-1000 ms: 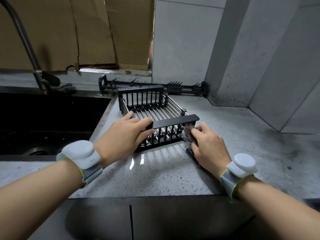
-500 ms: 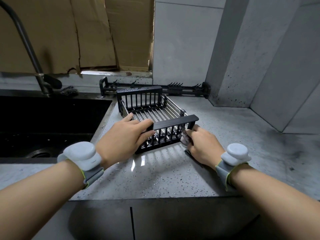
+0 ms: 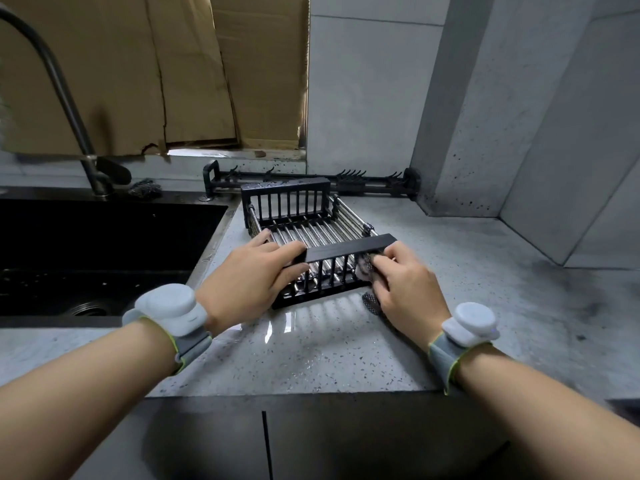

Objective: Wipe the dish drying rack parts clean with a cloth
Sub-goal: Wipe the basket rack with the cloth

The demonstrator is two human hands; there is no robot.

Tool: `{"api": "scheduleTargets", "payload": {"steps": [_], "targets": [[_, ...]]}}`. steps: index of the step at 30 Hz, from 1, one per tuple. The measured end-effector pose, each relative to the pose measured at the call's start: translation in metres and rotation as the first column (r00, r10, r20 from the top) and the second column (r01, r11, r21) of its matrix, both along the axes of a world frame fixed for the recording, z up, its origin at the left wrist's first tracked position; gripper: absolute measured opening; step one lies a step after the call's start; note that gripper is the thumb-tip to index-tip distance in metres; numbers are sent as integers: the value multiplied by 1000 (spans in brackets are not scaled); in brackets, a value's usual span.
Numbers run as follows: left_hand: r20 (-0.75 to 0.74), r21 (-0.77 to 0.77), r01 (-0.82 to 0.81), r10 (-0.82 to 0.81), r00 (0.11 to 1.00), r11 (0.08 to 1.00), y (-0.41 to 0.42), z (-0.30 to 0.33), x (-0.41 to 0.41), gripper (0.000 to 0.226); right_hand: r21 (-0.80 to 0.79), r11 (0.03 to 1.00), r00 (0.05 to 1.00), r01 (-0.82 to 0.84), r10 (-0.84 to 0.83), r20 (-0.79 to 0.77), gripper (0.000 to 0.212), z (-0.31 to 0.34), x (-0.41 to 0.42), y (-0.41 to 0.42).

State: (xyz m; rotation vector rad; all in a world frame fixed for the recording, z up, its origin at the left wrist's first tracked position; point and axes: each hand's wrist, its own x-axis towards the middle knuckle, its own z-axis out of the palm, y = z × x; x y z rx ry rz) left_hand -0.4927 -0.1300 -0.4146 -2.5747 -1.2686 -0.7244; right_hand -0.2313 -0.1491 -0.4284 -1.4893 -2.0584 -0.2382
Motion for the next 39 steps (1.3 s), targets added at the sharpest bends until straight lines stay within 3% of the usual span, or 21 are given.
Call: {"api": "scheduleTargets", "payload": {"steps": [6, 11, 21, 24, 28, 30, 33, 37, 39], "targets": [[22, 13, 15, -16, 1000, 1000, 2, -3, -1, 53, -114, 993, 975, 42, -15, 222, 21, -14, -3, 4], [8, 11, 4, -4, 1000, 1000, 2, 1, 1, 53, -289, 955, 975, 62, 4, 223, 38, 1, -5, 11], [2, 41, -22, 22, 1000, 999, 2, -2, 5, 49, -287, 956, 941, 54, 47, 334, 35, 14, -2, 15], [17, 44, -40, 39, 999, 998, 1, -1, 5, 52, -293, 955, 962, 56, 27, 271, 33, 15, 5, 8], [47, 53, -24, 22, 999, 998, 2, -4, 6, 52, -238, 971, 999, 13, -22, -34, 22, 14, 9, -3], [51, 36, -13, 11, 999, 999, 2, -4, 6, 51, -184, 982, 993, -39, 18, -113, 18, 11, 3, -6], [60, 22, -5, 4, 998, 1000, 2, -2, 5, 50, -153, 986, 994, -63, 48, -99, 6, 8, -9, -5], [65, 34, -3, 1, 998, 999, 1, -2, 5, 50, -187, 977, 994, -106, 111, 15, 7, -1, -16, -3], [71, 29, 5, -7, 997, 1000, 2, -3, 4, 48, -182, 976, 989, -121, 134, 58, 18, -3, -17, -3]]}}
